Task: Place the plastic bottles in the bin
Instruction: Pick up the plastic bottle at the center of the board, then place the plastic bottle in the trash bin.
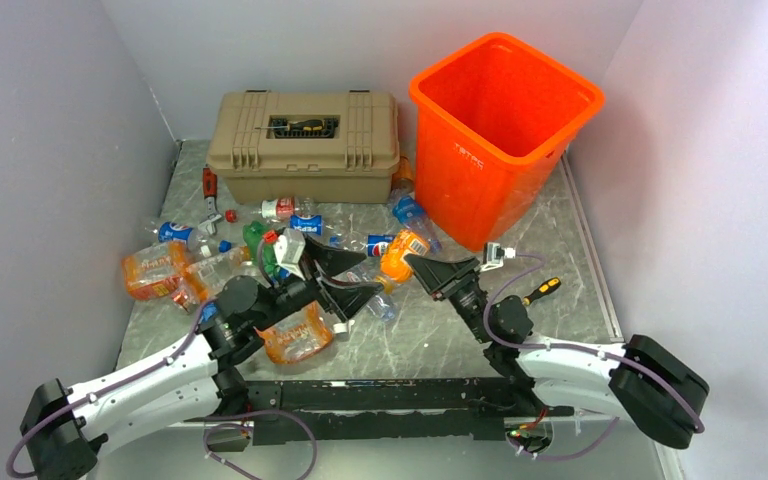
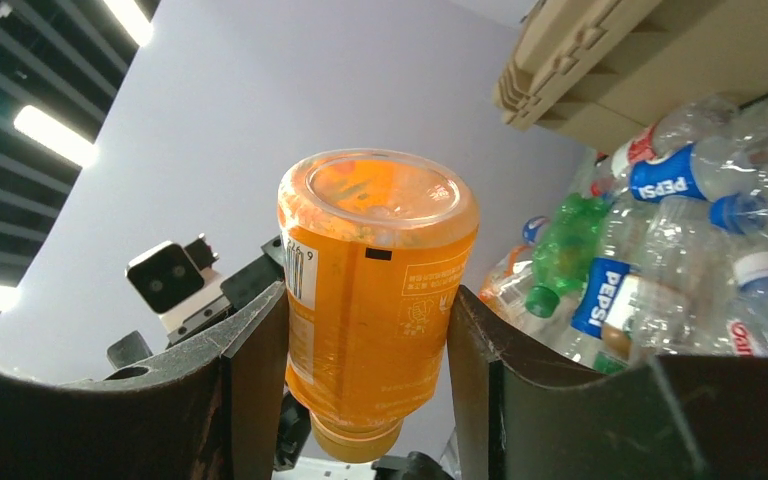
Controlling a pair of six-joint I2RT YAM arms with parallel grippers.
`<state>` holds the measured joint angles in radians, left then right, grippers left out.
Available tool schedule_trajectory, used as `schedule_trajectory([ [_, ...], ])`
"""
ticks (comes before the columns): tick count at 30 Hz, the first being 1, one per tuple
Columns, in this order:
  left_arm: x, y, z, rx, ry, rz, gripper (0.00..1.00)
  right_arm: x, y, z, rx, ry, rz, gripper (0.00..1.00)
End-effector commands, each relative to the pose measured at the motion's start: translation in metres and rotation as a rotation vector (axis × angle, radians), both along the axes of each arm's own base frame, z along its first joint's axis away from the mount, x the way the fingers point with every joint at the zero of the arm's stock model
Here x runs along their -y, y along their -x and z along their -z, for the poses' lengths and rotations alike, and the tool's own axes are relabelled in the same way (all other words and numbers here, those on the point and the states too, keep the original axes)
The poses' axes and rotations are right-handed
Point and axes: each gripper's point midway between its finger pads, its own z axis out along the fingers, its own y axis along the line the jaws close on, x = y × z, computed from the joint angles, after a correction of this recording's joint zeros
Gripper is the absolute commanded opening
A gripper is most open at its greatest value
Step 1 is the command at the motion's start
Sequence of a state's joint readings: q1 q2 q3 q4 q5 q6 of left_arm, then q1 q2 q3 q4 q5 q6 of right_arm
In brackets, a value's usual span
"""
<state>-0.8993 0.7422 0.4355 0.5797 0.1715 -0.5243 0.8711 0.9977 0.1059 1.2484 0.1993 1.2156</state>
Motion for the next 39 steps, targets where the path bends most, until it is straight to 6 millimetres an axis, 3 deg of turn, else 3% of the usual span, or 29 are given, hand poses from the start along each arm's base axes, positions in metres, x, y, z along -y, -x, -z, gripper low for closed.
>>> schedule_trajectory([
  [1, 0.007, 0.001, -0.02, 0.01, 0.003, 0.016, 1.0, 0.001, 0.004, -0.056, 0.141, -0.102, 0.056, 0.35],
  [5, 0.012, -0.003, -0.009, -0.05, -0.056, 0.012, 0.99, -0.008, 0.004, -0.057, 0.147, -0.057, 0.082, 0.35],
  [11, 0.005, -0.007, 0.003, -0.093, -0.031, -0.028, 0.96, -0.013, 0.005, -0.062, 0.163, -0.06, 0.086, 0.35],
  [19, 0.016, -0.003, 0.012, -0.126, -0.056, 0.023, 0.68, -0.018, 0.01, -0.061, 0.169, -0.057, 0.087, 0.34],
  [22, 0.019, -0.006, 0.018, -0.16, -0.079, 0.019, 0.76, -0.02, 0.013, -0.062, 0.18, -0.057, 0.082, 0.34],
  [29, 0.019, -0.004, 0.024, -0.183, -0.08, 0.025, 0.74, -0.02, 0.017, -0.064, 0.19, -0.048, 0.082, 0.35],
  [32, 0.019, -0.002, 0.024, -0.177, -0.077, 0.034, 0.61, -0.021, 0.018, -0.063, 0.189, -0.04, 0.081, 0.35],
  [36, 0.018, 0.001, 0.02, -0.156, -0.082, 0.044, 0.32, -0.025, 0.022, -0.063, 0.202, -0.022, 0.057, 0.38],
  [38, 0.017, 0.003, 0.017, -0.143, -0.095, 0.05, 0.22, -0.029, 0.025, -0.063, 0.214, 0.014, 0.035, 0.46],
  [39, 0.016, 0.004, 0.015, -0.133, -0.104, 0.052, 0.17, -0.031, 0.026, -0.062, 0.215, 0.04, 0.025, 0.57],
])
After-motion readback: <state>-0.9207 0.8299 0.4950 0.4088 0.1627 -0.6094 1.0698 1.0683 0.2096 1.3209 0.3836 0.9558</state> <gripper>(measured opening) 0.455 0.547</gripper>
